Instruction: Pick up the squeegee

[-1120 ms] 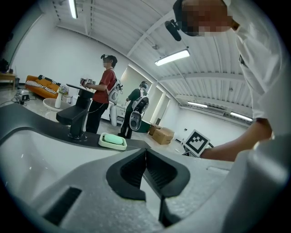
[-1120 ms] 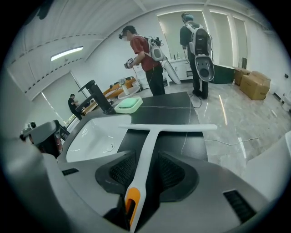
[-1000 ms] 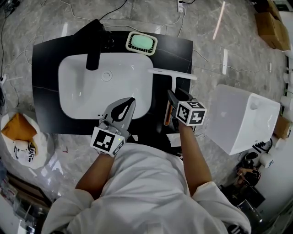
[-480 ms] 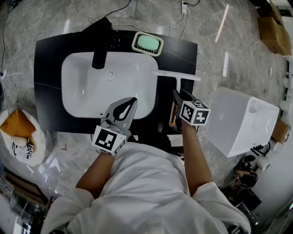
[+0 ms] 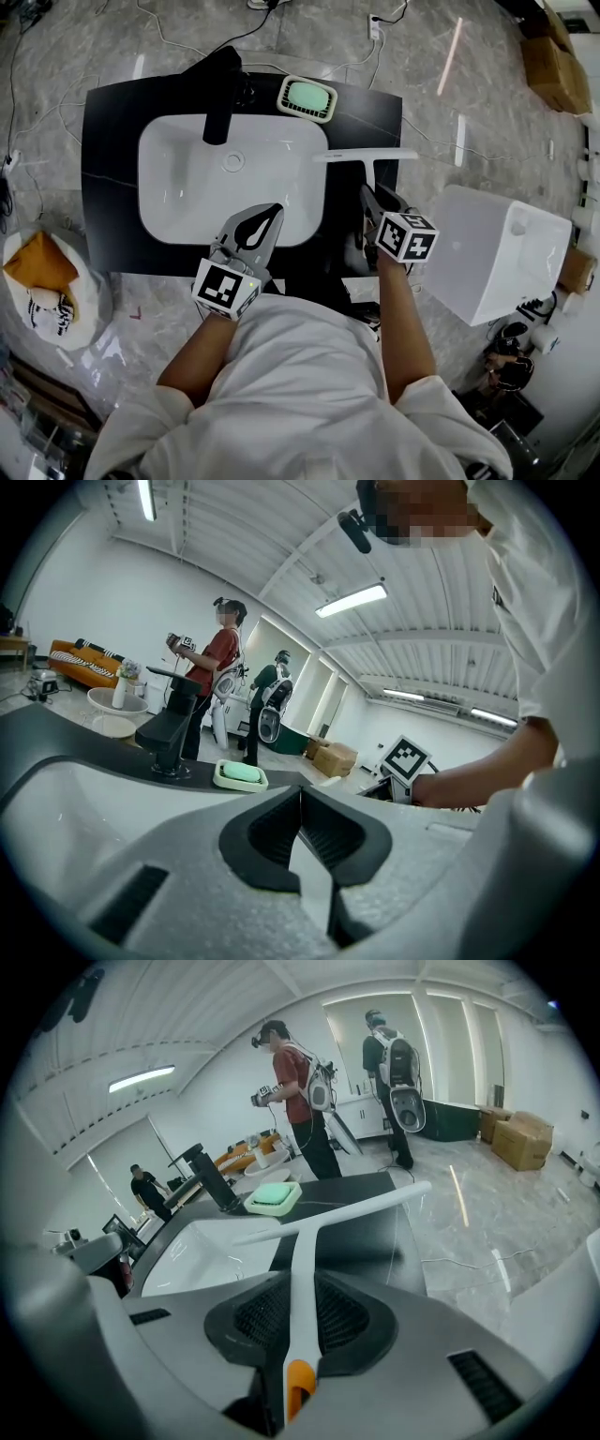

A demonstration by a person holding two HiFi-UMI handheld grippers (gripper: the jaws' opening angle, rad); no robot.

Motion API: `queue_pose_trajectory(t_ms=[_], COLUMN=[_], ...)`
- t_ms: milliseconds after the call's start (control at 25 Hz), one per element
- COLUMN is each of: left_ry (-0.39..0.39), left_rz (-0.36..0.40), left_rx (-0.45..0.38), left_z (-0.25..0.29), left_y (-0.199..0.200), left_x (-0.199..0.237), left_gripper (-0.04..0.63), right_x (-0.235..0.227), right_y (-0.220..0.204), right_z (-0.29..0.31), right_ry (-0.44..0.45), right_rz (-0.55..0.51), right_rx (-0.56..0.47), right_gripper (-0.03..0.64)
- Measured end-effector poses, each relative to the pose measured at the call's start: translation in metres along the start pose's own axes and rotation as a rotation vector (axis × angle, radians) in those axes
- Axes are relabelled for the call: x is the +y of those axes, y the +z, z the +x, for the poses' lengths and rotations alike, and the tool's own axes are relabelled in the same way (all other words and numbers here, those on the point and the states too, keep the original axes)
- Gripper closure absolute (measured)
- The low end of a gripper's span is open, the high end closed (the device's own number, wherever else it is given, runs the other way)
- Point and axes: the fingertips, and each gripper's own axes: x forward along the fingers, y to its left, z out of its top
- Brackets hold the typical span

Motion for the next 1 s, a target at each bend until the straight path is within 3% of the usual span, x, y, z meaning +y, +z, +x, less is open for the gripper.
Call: queue_pose_trajectory(t_ms=[520, 720, 1000], left_ry=[-0.09, -0.158, -0.148], left_rz=[0.105, 0.177, 0.213], left_rx=[-0.06, -0.123, -0.202], left_z=[-0.062, -0.082, -0.12], left_y=[0.074, 0.126, 0.171], left_x=[0.003, -0.001, -0.014], left_gripper=[0.578, 0.578, 0.578], right_x=[0.105, 0.146, 0.196], right_y=[0.071, 0.112, 0.141], right_z=[-0.084, -0.129, -0.202], right_ry=[0.037, 0.054, 0.103], right_rz=[-0.094, -0.129, -0.235], right_rx=[-0.306, -0.482, -0.675], right_gripper=[0.537, 0.537, 0.537])
